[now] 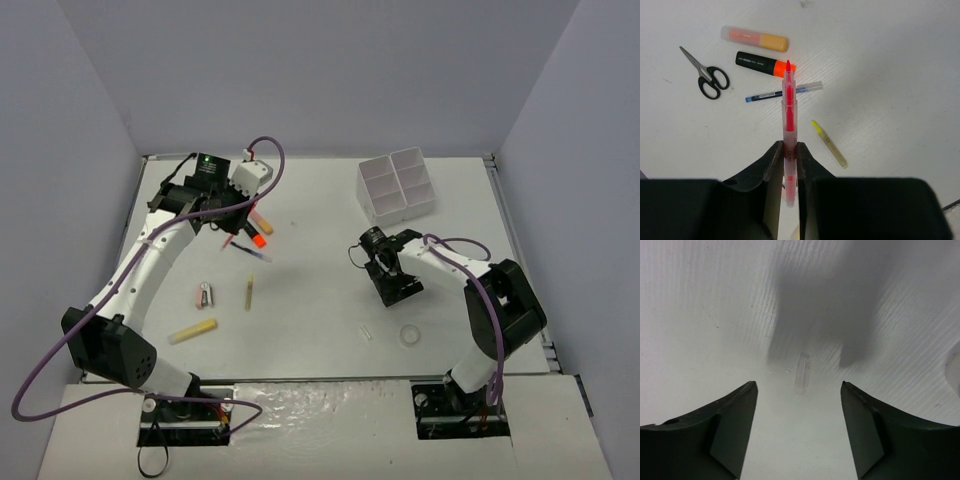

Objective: Sort the stationery into containers
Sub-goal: Close the pen cap on the pen.

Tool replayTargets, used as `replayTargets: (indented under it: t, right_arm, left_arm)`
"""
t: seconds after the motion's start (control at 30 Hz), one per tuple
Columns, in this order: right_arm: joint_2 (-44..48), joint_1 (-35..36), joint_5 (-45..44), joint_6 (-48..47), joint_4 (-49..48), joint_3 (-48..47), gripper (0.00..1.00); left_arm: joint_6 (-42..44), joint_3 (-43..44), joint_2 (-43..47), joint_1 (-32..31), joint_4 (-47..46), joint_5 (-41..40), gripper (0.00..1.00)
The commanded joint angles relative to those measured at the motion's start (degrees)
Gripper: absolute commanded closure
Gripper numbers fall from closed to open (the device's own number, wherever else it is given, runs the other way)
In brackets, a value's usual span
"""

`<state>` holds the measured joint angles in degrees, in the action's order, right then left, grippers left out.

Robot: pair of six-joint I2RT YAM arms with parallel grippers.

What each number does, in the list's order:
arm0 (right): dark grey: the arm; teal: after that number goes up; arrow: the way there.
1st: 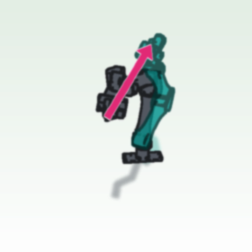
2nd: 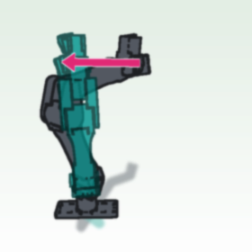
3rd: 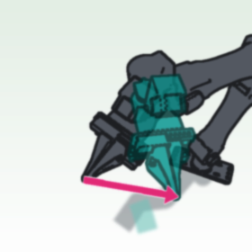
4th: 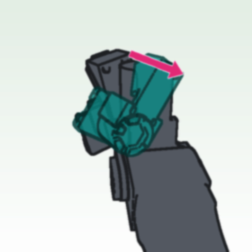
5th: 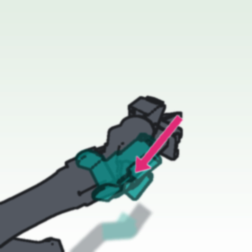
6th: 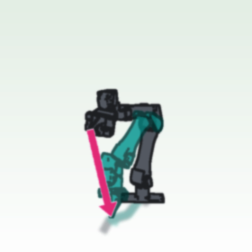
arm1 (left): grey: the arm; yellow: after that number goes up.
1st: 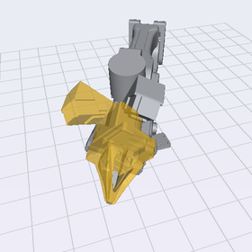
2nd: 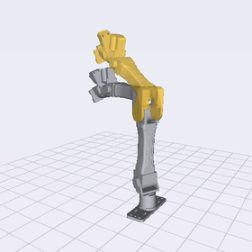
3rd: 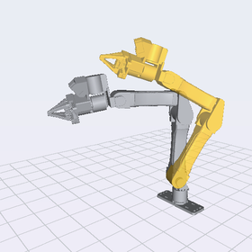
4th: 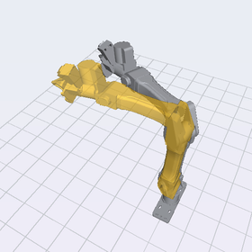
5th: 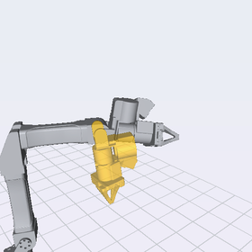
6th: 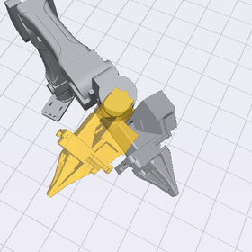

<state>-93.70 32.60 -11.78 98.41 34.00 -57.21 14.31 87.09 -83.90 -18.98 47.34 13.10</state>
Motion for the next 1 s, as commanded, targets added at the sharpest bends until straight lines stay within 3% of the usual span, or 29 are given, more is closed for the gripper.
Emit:
replayTargets:
  t: [0.0, 0.53, 0.63, 0.83, 0.97]
  right_arm:
    - [1.2, -0.7, -3.5, 3.4, 3.0, 0.6, 0.38]
    - [-3.3, 0.5, -1.7, 3.3, -2.4, 2.0, 0.44]
    - [-3.3, 0.6, -1.9, 4.0, -2.8, 2.7, 0.51]
    - [-3.7, 0.6, -1.5, 4.1, -3.7, 3.9, 0.75]
    - [-4.1, 0.5, -1.0, 3.6, -4.9, 4.6, 0.81]
  left_arm:
    - [-0.2, 1.6, 2.4, 0.4, -2.0, -1.3, 1.0]
    - [0.7, 1.1, 3.8, 0.4, -2.6, -3.3, 1.0]
    - [0.9, 1.1, 3.8, 0.5, -2.6, -3.4, 1.0]
    - [1.2, 1.1, 3.8, 0.8, -2.7, -3.5, 1.0]
    - [1.3, 1.2, 3.7, 1.3, -2.8, -3.5, 1.0]
